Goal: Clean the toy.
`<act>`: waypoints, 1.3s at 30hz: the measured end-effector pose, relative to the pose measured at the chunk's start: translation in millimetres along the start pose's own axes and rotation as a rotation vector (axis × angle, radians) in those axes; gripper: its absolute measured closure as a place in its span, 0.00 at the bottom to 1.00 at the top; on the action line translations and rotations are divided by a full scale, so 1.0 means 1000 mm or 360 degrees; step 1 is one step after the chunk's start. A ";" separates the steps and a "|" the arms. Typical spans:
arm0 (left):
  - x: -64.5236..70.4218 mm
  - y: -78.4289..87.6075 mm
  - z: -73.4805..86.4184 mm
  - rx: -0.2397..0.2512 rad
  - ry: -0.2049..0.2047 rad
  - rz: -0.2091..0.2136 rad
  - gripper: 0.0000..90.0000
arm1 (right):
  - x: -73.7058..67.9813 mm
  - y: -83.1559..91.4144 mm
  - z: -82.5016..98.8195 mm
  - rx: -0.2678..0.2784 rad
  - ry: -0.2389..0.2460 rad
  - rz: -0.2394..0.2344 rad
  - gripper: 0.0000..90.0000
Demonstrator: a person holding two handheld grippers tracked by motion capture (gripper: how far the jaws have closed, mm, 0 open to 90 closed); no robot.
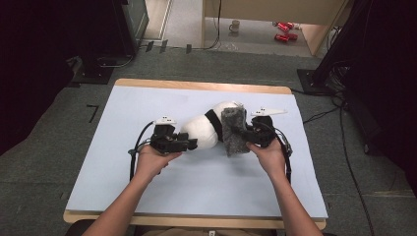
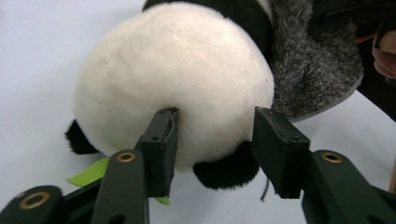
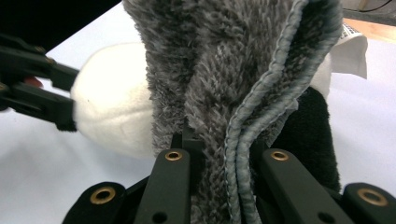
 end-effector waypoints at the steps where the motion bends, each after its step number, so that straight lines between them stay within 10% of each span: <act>1: -0.002 0.003 -0.002 0.0015 -0.0021 -0.0012 0.50 | 0.001 0.000 0.000 -0.0007 -0.0001 -0.0002 0.88; 15: -0.033 -0.004 -0.015 -0.0049 -0.0089 0.0036 0.39 | 0.019 0.011 0.008 -0.0011 -0.0049 0.0092 0.88; 33: 0.002 -0.069 0.005 -0.0345 -0.0149 0.0418 0.22 | 0.034 0.013 0.024 -0.0052 -0.0159 0.0191 0.88; 39: 0.013 -0.070 0.013 -0.0312 -0.0206 0.0329 0.45 | 0.032 0.006 0.023 -0.0018 -0.0191 0.0149 0.88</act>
Point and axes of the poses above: each handheld gripper's, and its own axes: y roughly backward along the jaws, z roughly out of its underside, x roughly to its right, the point moved 2 cm from there along -y, roughly forward along the jaws, and after that the axes turned 5 degrees about -z, right-handed, at the moved point
